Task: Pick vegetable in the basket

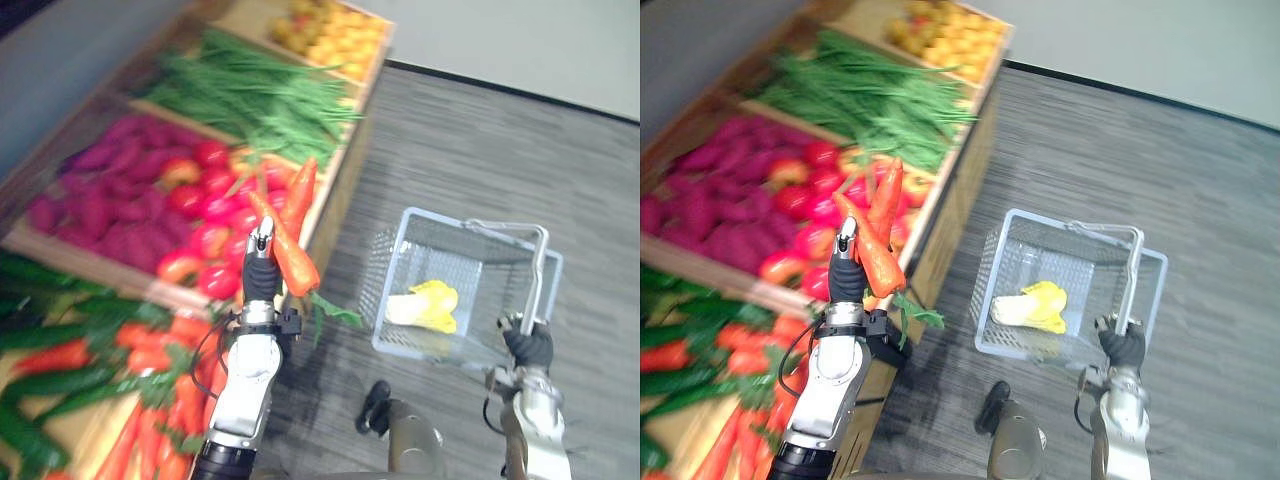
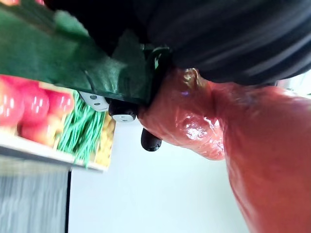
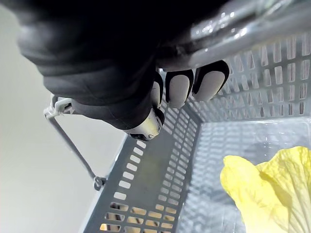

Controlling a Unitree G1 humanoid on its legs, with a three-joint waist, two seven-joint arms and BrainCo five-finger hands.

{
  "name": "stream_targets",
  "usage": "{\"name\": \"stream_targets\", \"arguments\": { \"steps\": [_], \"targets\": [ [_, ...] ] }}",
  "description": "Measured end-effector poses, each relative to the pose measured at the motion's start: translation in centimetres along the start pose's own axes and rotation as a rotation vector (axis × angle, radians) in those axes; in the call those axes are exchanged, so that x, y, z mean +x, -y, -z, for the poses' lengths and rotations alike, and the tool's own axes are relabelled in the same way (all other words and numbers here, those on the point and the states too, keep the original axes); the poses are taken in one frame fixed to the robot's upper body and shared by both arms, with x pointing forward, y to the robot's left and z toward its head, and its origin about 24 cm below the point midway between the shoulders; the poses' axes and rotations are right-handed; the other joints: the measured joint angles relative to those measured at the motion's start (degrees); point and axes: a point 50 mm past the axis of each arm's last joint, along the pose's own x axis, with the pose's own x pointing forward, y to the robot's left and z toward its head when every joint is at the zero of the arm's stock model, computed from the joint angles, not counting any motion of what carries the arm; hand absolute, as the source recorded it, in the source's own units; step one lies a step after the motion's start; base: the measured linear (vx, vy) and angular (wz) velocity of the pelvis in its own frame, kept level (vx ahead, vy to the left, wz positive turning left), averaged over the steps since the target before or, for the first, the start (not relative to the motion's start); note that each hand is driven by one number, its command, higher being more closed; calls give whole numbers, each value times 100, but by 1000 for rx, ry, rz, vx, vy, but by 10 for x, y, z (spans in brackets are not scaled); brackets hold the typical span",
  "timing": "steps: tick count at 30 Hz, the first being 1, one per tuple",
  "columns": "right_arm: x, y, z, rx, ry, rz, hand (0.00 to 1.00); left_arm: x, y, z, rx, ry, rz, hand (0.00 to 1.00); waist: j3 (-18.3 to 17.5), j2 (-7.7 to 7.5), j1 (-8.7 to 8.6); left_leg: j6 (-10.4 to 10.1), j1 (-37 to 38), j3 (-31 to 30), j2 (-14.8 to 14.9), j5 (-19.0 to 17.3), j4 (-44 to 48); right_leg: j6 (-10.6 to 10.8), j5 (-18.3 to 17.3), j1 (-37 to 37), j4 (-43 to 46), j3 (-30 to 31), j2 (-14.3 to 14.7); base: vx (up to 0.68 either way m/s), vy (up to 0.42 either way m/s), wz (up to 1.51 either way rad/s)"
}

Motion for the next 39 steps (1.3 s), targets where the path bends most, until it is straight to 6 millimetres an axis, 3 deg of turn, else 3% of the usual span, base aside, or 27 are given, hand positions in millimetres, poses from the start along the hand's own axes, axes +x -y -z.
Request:
{"name": "stream_targets", "arguments": {
  "steps": [2, 3, 5, 6, 7, 8, 9, 10, 12, 13, 16, 22, 32, 36, 39],
  "targets": [
    [1, -5, -1, -16, 6, -33, 100, 1, 3, 2, -6, -9, 24, 100, 1, -15, 2, 447, -111, -440, 251, 450, 858, 0, -8, 167, -193, 333, 192, 252, -83, -114],
    [3, -15, -1, -32, 5, -83, 100, -1, 5, 8, -2, -33, 42, 100, 1, -4, 37, 400, -496, -1512, 265, 212, 1641, 1, 33, 458, -578, 648, 335, 269, -1, -120],
    [5, -26, 2, -42, -7, -129, 100, -3, 9, 13, -5, -59, 65, 100, 11, -26, 93, 251, -1104, -2746, -151, -296, 1944, -17, 89, 764, -914, 935, 437, 192, 83, -107],
    [7, -37, 3, -40, -17, -162, 100, -6, 11, 18, -2, -82, 77, 100, 10, -39, 185, 264, -1445, -3450, -536, -581, 1811, 18, 162, 981, -1098, 1212, 482, 215, 172, -146],
    [10, -48, 4, -46, -23, -198, 100, -10, 12, 22, -2, -99, 81, 100, 21, -77, 270, 352, -1775, -4023, -984, -700, 1297, 181, 298, 1152, -1272, 1557, 481, 179, 151, -127],
    [11, -51, 4, -47, -24, -205, 100, -10, 13, 22, -2, -102, 82, 100, 17, -70, 277, 352, -1841, -4119, -1062, -700, 1132, 216, 327, 1184, -1310, 1630, 477, 155, 180, -129],
    [14, -57, 4, -66, -23, -230, 100, -11, 14, 23, -4, -108, 86, 100, -8, -15, 329, 288, -1962, -4370, -1294, -467, 174, 329, 415, 1246, -1403, 1890, 525, 89, 174, -125],
    [15, -63, 4, -78, -24, -256, 100, -12, 19, 23, -11, -107, 94, 100, -44, 77, 397, 278, -2026, -4462, -1284, 121, -417, 437, 460, 1266, -1465, 2232, 701, 131, 229, -134],
    [11, -73, 8, -90, -37, -306, 100, -13, 19, 29, -2, -134, 93, 100, -118, -22, 341, 260, -1751, -4379, -1449, 133, -779, 615, 613, 1417, -1807, 2478, 593, 143, 211, -66],
    [8, -78, 9, -91, -47, -342, 100, -14, 22, 30, -4, -140, 101, 100, -142, -72, 333, 356, -1615, -4273, -1574, 201, -1013, 673, 714, 1460, -1990, 2575, 507, 140, 210, -23],
    [-2, -98, 13, -86, -65, -451, 100, -16, 27, 30, -1, -141, 130, 100, -161, -91, 367, 431, -1419, -4150, -1730, 301, -1356, 741, 848, 1595, -2324, 2697, 412, 99, 147, -13],
    [-12, -115, 14, -77, -77, -562, 100, -20, 30, 37, 15, -175, 151, 100, -179, -77, 383, 421, -1283, -4099, -1781, 326, -1604, 738, 849, 1649, -2445, 2762, 416, 41, 21, -6],
    [-35, -138, 19, 22, -131, -714, 100, -44, 23, 86, 260, -363, 262, 100, -377, -285, 352, 461, -1186, -4132, -1842, 448, -1893, 729, 857, 1669, -2533, 2738, 393, -10, 1, 2],
    [-46, -136, 8, 168, -123, -736, 100, -61, 17, 114, 368, -500, 311, 100, -432, -305, 273, 473, -1135, -4178, -1883, 550, -2084, 685, 894, 1695, -2608, 2701, 381, -34, -9, 5],
    [-53, -139, 0, 258, -122, -782, 100, -61, 16, 124, 441, -540, 362, 100, -458, -347, 206, 467, -1103, -4181, -1885, 582, -2163, 686, 894, 1690, -2614, 2705, 383, -39, -14, -1]
  ]
}}
